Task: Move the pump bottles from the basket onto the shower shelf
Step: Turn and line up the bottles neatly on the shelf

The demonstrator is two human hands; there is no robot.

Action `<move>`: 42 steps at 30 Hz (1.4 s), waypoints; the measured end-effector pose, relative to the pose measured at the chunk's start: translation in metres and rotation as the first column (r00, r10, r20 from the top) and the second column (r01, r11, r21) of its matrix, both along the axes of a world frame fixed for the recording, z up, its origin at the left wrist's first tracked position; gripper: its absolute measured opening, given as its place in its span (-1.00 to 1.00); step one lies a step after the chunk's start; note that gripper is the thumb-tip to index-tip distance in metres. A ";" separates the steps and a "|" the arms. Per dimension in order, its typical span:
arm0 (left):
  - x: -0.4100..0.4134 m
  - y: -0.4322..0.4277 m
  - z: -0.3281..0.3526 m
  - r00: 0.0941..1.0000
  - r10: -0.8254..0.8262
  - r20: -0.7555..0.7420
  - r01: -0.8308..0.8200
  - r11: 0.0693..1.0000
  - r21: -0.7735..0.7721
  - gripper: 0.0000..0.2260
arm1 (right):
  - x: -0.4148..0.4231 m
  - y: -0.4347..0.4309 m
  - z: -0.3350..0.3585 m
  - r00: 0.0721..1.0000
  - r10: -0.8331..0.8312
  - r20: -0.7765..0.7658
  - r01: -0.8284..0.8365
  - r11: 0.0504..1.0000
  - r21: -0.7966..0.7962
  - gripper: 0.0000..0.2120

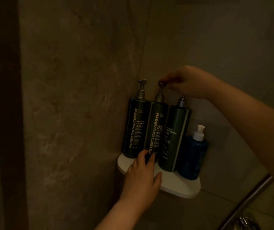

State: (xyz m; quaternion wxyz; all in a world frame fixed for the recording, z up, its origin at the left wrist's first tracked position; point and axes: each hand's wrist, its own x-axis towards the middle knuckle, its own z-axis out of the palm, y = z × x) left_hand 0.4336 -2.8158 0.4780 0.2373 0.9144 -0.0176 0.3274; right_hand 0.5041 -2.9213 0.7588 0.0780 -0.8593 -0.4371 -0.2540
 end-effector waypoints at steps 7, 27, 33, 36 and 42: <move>-0.002 0.002 0.001 0.999 -0.025 0.023 0.026 0.999 -0.035 -0.47 | -0.006 -0.028 0.009 0.992 0.038 -0.124 -0.009 0.974 0.227 -0.69; 0.000 -0.021 0.006 0.989 -0.143 0.039 0.147 0.981 -0.131 -0.43 | -0.004 -0.055 0.001 0.985 0.030 -0.170 -0.021 0.998 0.054 -0.61; -0.003 -0.021 0.003 0.985 -0.167 0.035 0.170 0.966 -0.197 -0.42 | -0.010 -0.057 -0.007 0.990 0.119 -0.070 -0.111 0.988 0.110 -0.62; -0.003 -0.020 0.002 0.984 -0.173 0.033 0.176 0.956 -0.237 -0.42 | -0.015 -0.057 -0.011 0.980 0.200 0.003 -0.199 0.971 0.133 -0.71; -0.003 -0.019 0.000 0.983 -0.181 0.013 0.179 0.954 -0.241 -0.40 | -0.019 -0.055 -0.019 0.959 0.269 0.088 -0.280 0.949 0.147 -0.70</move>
